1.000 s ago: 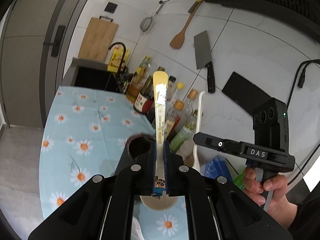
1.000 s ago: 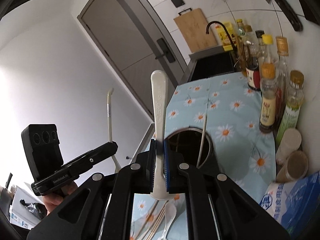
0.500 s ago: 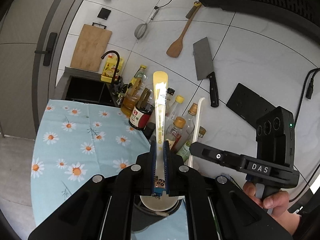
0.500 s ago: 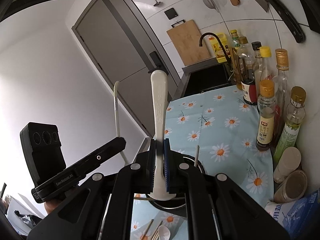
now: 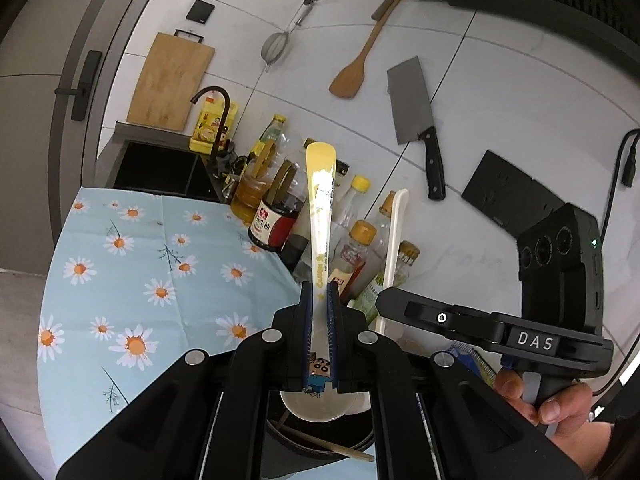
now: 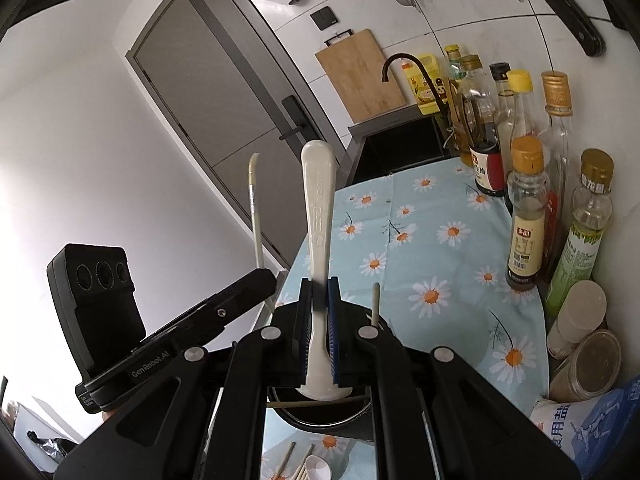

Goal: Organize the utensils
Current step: 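Carry both spoons up over the black holder with both grippers, then lower both spoons into the black holder and open both grippers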

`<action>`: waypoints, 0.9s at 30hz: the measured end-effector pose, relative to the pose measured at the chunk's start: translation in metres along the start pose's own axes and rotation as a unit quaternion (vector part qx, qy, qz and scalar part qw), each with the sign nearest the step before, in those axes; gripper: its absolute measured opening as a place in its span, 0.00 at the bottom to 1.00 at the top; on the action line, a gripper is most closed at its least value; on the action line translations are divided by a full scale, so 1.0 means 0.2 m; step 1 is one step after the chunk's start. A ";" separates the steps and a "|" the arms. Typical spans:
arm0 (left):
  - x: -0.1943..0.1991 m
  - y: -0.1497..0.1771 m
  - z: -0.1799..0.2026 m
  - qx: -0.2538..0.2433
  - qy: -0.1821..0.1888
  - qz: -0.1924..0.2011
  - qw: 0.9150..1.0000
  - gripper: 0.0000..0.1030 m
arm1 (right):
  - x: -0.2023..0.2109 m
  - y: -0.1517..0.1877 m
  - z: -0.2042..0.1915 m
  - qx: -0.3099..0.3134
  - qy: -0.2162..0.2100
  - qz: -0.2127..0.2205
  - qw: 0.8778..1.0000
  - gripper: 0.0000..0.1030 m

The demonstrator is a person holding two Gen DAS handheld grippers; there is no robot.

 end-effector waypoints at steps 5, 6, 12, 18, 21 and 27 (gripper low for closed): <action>-0.03 0.03 -0.02 0.005 -0.007 -0.007 1.000 0.06 | -0.04 0.03 0.02 -0.005 0.001 -0.012 1.000 0.09; -0.03 0.04 -0.02 0.005 -0.009 -0.009 1.000 0.06 | -0.05 0.04 0.02 -0.006 0.000 -0.014 1.000 0.09; -0.06 0.07 -0.02 0.000 -0.016 -0.020 1.000 0.06 | -0.07 0.06 0.04 -0.011 0.000 -0.020 1.000 0.09; -0.09 0.11 -0.03 0.009 -0.023 -0.029 0.999 0.06 | -0.08 0.08 0.06 -0.018 -0.002 -0.027 0.999 0.09; -0.10 0.13 -0.03 0.010 -0.026 -0.033 0.999 0.06 | -0.08 0.09 0.06 -0.021 -0.006 -0.030 0.999 0.10; -0.09 0.15 -0.03 0.016 -0.029 -0.035 0.999 0.06 | -0.06 0.09 0.06 -0.032 -0.014 -0.027 0.999 0.15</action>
Point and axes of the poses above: each gripper's, at about its wrist camera, not at the fingertips, and x roughly against the way its jaws point, z to its right, y to its underside, the point moved 10 cm from there along -x, roughly the way its jaws point, and after that the axes turned 14 degrees about -z, right-handed, at the moved point
